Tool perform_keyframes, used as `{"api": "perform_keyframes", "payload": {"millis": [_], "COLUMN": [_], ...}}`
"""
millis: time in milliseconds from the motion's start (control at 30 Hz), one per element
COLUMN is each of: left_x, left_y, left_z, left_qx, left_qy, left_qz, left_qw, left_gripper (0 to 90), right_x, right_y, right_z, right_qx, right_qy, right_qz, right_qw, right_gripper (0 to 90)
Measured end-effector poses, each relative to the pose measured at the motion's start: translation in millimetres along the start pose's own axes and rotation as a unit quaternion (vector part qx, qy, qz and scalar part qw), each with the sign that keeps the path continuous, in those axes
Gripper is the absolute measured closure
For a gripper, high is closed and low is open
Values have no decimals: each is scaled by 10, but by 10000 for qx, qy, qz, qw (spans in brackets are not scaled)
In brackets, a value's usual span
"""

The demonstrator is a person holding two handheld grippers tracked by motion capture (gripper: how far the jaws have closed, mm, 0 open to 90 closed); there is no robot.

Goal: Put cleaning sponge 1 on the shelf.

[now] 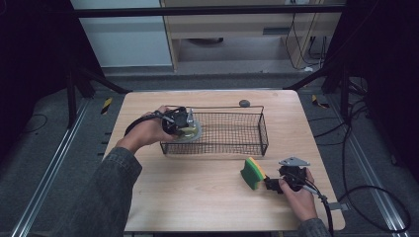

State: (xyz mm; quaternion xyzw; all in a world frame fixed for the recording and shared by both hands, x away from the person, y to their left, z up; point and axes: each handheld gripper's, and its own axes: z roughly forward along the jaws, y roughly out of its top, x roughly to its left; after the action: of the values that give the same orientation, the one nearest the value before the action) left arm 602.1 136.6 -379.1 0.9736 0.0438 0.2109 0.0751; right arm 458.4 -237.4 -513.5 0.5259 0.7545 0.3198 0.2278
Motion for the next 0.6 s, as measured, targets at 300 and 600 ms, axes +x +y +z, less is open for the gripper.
{"api": "perform_keyframes", "payload": {"millis": [300, 600], "left_x": [-12, -6], "left_y": [-6, 9], "left_z": [84, 194], "left_qx": [47, 97], "left_qy": [-103, -241], "left_qz": [-35, -42], "left_qw": [9999, 9997], "left_gripper": [705, 704], "right_x": [0, 0], "right_y": [0, 0], "right_z": [0, 0], "right_qx": [0, 0], "right_qy": [1, 0], "right_qz": [0, 2], "right_qw": [10000, 10000], "right_gripper": [5, 5]}}
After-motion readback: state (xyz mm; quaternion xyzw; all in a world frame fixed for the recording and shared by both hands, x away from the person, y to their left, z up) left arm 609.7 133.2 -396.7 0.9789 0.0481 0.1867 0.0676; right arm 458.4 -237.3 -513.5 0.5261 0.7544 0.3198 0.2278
